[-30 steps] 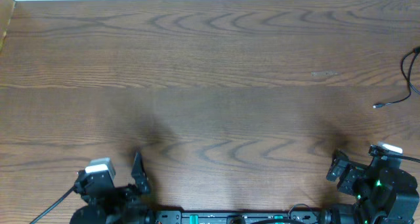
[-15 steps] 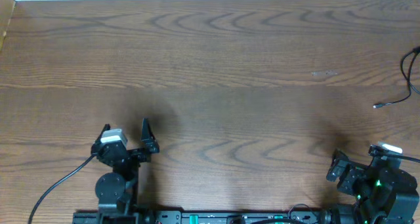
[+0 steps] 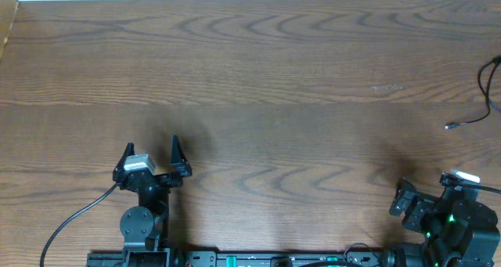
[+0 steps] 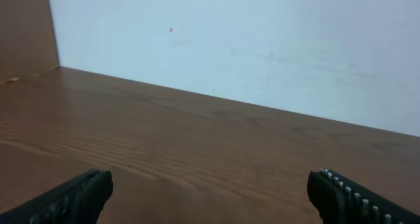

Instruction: Untangle cables

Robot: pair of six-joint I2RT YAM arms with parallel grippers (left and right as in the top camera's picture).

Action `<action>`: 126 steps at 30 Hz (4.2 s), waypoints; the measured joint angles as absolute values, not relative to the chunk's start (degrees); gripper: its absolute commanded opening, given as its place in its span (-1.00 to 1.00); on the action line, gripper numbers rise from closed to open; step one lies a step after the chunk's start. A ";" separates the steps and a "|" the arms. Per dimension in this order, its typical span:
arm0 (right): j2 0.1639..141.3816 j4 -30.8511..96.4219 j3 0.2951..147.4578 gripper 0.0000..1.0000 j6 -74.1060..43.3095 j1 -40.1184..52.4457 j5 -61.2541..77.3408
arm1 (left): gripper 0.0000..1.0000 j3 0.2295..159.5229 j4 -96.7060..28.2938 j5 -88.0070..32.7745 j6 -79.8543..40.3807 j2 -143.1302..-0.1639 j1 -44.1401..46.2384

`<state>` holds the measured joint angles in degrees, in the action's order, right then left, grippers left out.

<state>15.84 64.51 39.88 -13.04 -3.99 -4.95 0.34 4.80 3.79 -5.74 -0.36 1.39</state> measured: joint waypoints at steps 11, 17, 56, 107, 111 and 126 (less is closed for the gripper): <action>15.84 64.53 39.88 0.99 -13.04 -3.99 -4.95 | 1.00 1.15 -1.34 2.50 -5.74 -0.40 -2.44; 15.84 64.53 39.88 0.99 -13.04 -3.99 -4.95 | 1.00 1.23 -1.52 1.04 -5.48 -0.40 -2.48; 15.84 64.51 39.88 0.98 -13.04 -3.99 -4.95 | 1.00 1.23 -1.41 -7.64 6.46 -0.40 -0.14; 0.69 10.44 7.75 0.99 -13.87 -2.59 -1.10 | 1.00 1.23 -1.41 -7.84 6.48 -0.43 -0.14; 0.69 7.07 5.06 0.98 -13.87 -2.57 -0.86 | 1.00 1.23 -1.41 -7.84 6.46 -0.43 -0.14; 0.67 4.08 0.56 0.99 -11.92 -1.26 -0.78 | 1.00 1.23 -1.41 -7.84 6.46 -0.43 -0.14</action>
